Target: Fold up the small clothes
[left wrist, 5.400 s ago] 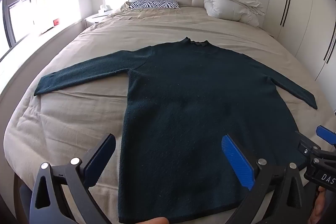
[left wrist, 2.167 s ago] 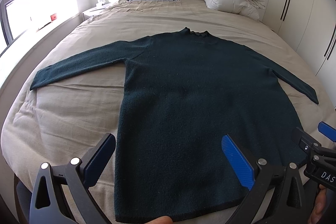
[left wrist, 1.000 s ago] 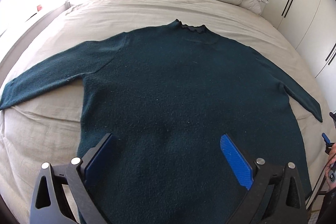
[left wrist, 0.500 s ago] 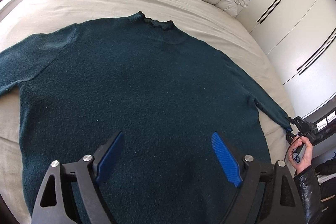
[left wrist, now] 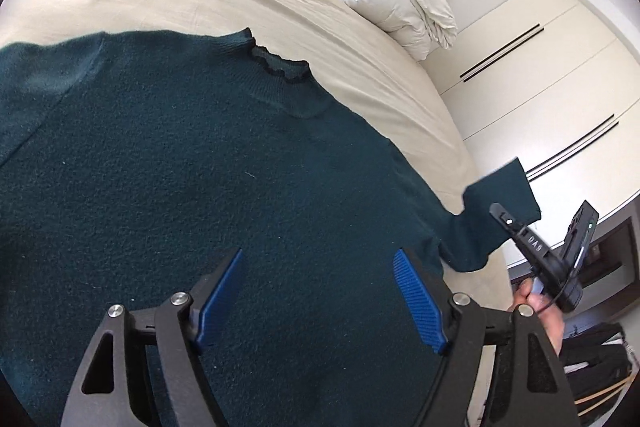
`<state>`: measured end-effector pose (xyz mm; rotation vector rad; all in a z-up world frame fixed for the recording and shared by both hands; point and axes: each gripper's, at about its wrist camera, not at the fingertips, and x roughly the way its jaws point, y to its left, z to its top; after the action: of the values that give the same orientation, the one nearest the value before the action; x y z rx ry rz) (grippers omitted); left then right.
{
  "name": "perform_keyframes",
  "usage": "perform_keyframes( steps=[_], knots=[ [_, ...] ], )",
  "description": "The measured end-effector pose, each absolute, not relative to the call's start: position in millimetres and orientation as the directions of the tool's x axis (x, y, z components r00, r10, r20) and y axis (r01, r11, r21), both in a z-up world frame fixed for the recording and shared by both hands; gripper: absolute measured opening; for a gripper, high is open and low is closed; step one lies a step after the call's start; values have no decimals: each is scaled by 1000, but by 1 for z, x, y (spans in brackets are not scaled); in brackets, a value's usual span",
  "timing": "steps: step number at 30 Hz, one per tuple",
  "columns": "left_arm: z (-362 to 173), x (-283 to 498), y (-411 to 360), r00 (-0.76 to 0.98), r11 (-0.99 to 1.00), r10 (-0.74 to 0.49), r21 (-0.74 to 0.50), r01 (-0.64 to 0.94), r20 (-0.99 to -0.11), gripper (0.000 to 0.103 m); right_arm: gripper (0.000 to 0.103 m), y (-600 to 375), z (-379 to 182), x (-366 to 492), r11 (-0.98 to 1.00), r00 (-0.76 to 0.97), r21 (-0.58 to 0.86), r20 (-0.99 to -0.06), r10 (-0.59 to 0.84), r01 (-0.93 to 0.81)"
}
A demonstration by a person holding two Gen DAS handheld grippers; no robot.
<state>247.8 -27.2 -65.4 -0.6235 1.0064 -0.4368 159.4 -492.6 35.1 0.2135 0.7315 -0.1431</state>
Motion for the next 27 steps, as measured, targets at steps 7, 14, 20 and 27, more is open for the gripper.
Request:
perform_keyframes(
  steps=[7,14,20,27],
  knots=[
    [-85,264,-31,425,585,-738,-811,15,-524,89,7,-326,-20,213,985,668,-126,-744,-15,-118],
    [-104,285,-55,333,544,-786,-839,-24,-520,93,31,-316,-51,244,990,598,-34,-800,57,-140],
    [-104,303,-92,287,574,-787,-819,16,-546,82,68,-339,-35,225,979,616,166,-761,205,-120],
    [-108,312,-114,261,642,-744,-766,22,-615,7,68,-398,-46,189,861,586,507,-710,391,39]
  ],
)
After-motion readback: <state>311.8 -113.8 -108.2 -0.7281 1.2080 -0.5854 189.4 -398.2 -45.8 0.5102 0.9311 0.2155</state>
